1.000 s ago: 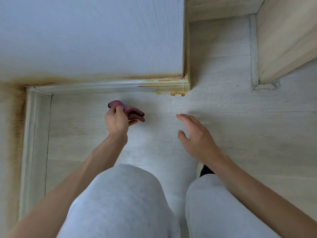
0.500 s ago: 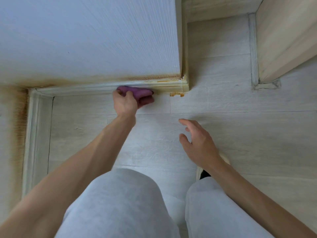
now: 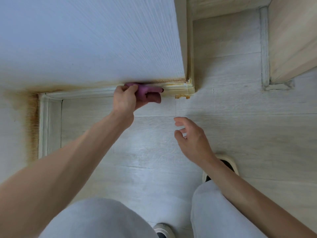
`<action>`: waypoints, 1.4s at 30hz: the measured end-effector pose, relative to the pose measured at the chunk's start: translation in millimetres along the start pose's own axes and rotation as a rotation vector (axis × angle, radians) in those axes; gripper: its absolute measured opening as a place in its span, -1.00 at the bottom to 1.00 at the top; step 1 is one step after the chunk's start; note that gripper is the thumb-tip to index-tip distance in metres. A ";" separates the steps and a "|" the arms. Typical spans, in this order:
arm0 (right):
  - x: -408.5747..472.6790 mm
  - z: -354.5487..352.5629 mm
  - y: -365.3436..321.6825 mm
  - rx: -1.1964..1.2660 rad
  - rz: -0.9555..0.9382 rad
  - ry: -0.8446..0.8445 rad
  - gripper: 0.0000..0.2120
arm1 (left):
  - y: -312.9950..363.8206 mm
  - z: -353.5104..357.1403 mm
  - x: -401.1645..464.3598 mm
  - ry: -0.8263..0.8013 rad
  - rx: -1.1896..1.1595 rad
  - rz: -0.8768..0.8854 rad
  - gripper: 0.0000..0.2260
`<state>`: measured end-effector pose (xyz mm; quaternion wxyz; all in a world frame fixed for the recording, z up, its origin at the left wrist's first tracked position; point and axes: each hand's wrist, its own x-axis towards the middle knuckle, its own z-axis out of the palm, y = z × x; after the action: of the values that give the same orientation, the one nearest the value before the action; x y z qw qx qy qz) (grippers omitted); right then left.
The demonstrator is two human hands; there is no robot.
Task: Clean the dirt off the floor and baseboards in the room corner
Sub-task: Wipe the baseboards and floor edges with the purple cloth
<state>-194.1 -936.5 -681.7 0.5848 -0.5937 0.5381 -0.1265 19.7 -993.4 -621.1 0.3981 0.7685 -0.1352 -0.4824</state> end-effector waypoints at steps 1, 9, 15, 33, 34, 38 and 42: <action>-0.3 0.9 -0.4 0.011 0.010 0.000 -0.61 | 2.1 -2.2 1.4 0.044 0.033 0.001 -0.73; -4.4 1.0 5.1 0.071 0.078 -0.026 -0.63 | -11.2 -8.7 12.0 0.339 0.333 0.139 -0.88; 4.7 -2.9 3.2 0.085 0.070 -0.001 -0.63 | -22.2 46.1 -16.1 0.281 0.671 0.468 -0.88; -9.9 -13.2 17.0 0.013 0.067 0.040 -0.65 | -20.9 31.1 -16.7 0.281 0.867 0.564 -0.88; -11.6 -11.8 16.8 0.007 0.065 0.034 -0.65 | -21.8 30.3 -14.1 0.291 0.845 0.539 -0.87; -18.0 -6.8 14.7 0.015 0.068 0.021 -0.64 | -29.0 67.2 -24.4 0.195 0.797 0.595 -0.79; -18.0 -9.6 15.8 0.023 0.075 0.048 -0.64 | -32.2 75.1 -22.9 0.149 0.934 0.691 -0.86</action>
<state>-216.3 -923.5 -683.5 0.5830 -0.5632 0.5722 -0.1248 -61.2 -995.2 -646.9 0.1599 0.8057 -0.5479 -0.1585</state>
